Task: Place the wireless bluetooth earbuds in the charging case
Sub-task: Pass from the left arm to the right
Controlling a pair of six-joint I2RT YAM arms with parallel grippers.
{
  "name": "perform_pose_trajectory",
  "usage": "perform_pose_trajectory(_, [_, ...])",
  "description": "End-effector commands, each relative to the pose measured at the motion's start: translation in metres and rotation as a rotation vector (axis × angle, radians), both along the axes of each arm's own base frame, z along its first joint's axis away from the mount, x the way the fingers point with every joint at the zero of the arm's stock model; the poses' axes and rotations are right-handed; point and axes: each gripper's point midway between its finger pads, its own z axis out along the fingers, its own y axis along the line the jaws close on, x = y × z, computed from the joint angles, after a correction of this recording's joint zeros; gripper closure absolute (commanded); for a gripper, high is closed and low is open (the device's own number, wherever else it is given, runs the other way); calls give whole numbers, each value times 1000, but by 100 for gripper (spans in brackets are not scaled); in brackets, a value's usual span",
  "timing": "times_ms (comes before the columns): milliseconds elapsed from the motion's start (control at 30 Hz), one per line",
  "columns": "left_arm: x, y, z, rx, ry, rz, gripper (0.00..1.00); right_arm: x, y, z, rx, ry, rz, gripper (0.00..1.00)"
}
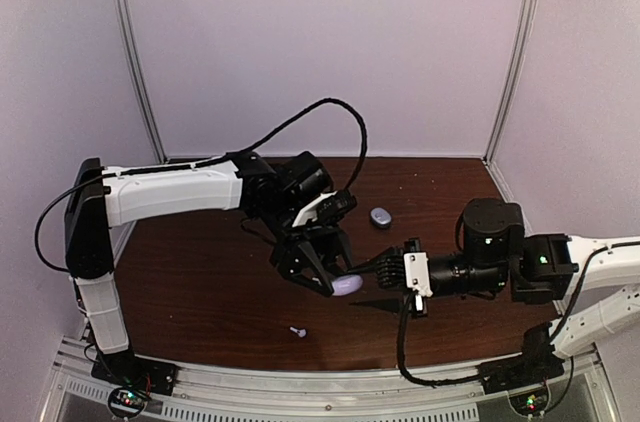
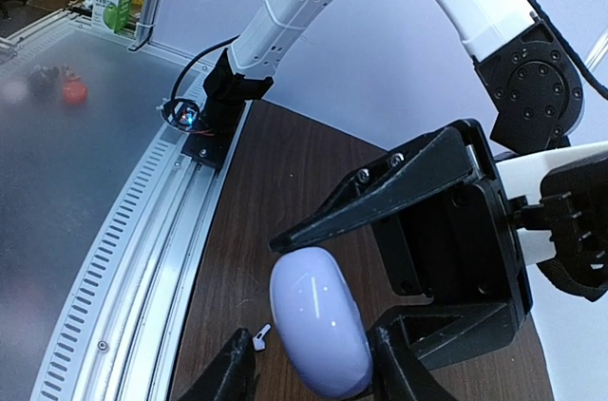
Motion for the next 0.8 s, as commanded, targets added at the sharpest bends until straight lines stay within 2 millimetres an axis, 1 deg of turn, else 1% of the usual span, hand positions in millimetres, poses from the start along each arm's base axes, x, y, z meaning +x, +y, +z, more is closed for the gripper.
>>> perform_pose_trajectory(0, [-2,-4,7,-17,35,-23,61,0,2,6,-16,-28,-3,59])
perform_pose_trajectory(200, [-1,-6,6,-10,35,-22,60,-1,3,4,-33,-33,-4,68])
perform_pose_trajectory(333, [-1,-6,7,-17,27,-22,56,0,4,4,-34,-28,-9,77])
perform_pose_trajectory(433, [-1,-3,8,-36,6,-19,45,1,3,4,-34,-18,-20,81])
perform_pose_trajectory(533, [5,2,8,-50,-7,-3,19,3,2,0,-45,9,-44,85])
perform_pose_trajectory(600, [13,7,7,-46,-22,24,3,6,0,-1,-47,29,-70,87])
perform_pose_trajectory(700, [33,21,9,-50,-44,92,2,15,-6,-2,-36,78,-139,88])
perform_pose_trajectory(767, [49,26,9,-41,-96,159,2,19,-10,-3,-20,113,-166,89])
